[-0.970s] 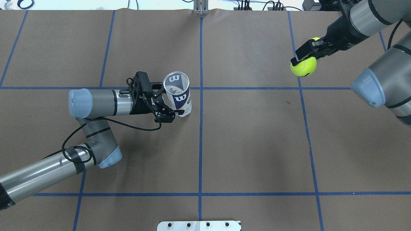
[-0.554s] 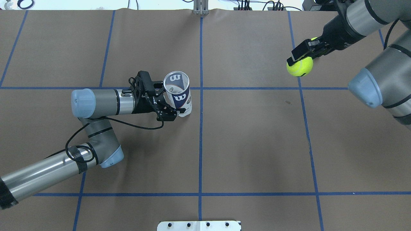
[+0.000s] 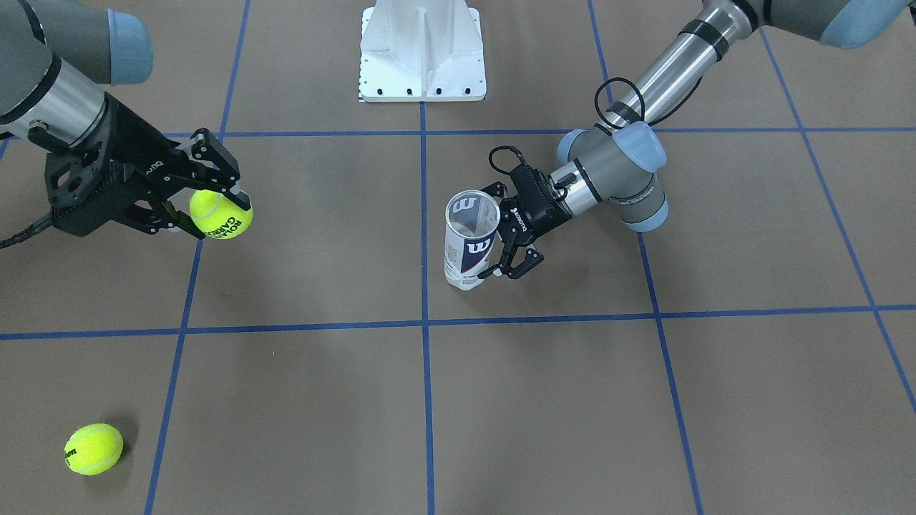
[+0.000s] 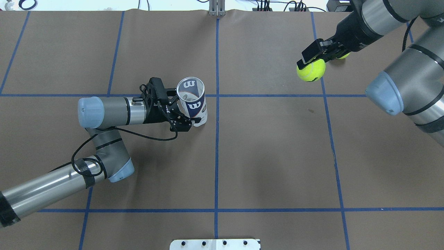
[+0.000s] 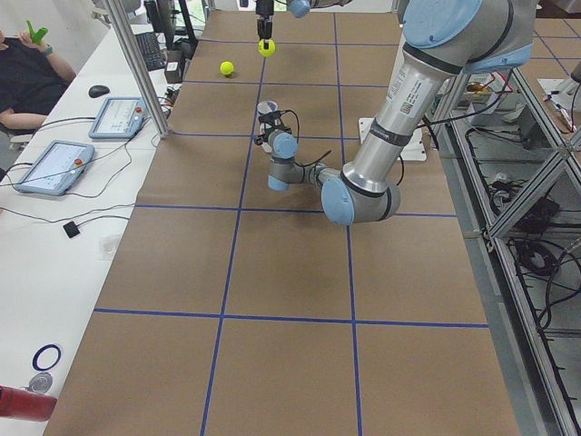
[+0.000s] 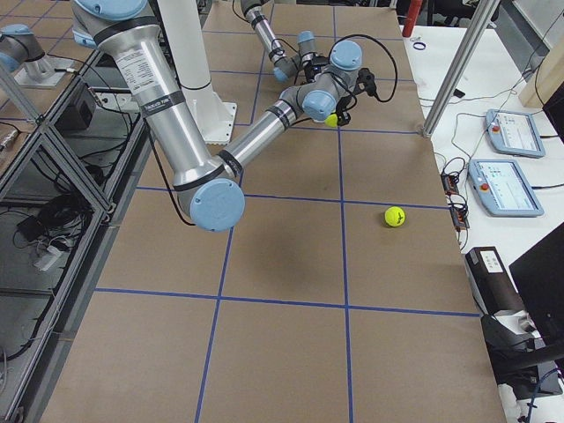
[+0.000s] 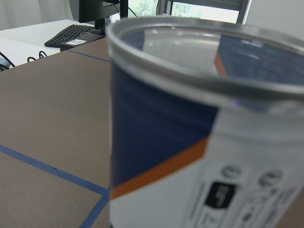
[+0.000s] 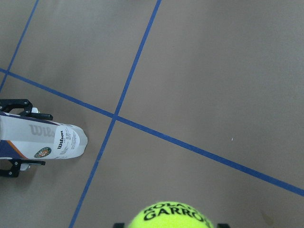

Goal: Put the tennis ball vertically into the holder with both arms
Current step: 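Carry the ball with the right gripper over the can's open top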

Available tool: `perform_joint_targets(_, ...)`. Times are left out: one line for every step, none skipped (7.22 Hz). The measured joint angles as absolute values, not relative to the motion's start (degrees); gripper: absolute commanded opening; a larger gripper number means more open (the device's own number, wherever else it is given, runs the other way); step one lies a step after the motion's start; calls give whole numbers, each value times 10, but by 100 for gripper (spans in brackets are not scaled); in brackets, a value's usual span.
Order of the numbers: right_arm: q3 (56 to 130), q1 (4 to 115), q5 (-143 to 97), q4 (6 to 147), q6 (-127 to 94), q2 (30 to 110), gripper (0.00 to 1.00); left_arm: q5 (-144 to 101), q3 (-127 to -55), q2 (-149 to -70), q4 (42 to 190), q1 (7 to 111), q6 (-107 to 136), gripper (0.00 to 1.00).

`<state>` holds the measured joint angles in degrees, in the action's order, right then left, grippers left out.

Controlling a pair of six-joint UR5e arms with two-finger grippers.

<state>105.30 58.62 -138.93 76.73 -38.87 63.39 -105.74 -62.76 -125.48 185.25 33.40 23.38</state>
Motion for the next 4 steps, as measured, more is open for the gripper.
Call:
perform_joint_targets(1057, 582, -1389, 767, -392, 630, 0, -1057, -627, -1257, 1852, 334, 234, 99)
perform_joint_targets(1059, 577, -1390, 767, -402, 621, 0, -1057, -627, -1260, 1852, 333, 234, 99)
perform_joint_targets(1059, 571, -1389, 767, -413, 613, 0, -1057, -627, -1261, 1851, 333, 234, 99)
perform_joint_targets(1060, 563, -1387, 767, -419, 605, 0, -1056, -626, -1261, 1851, 333, 234, 99)
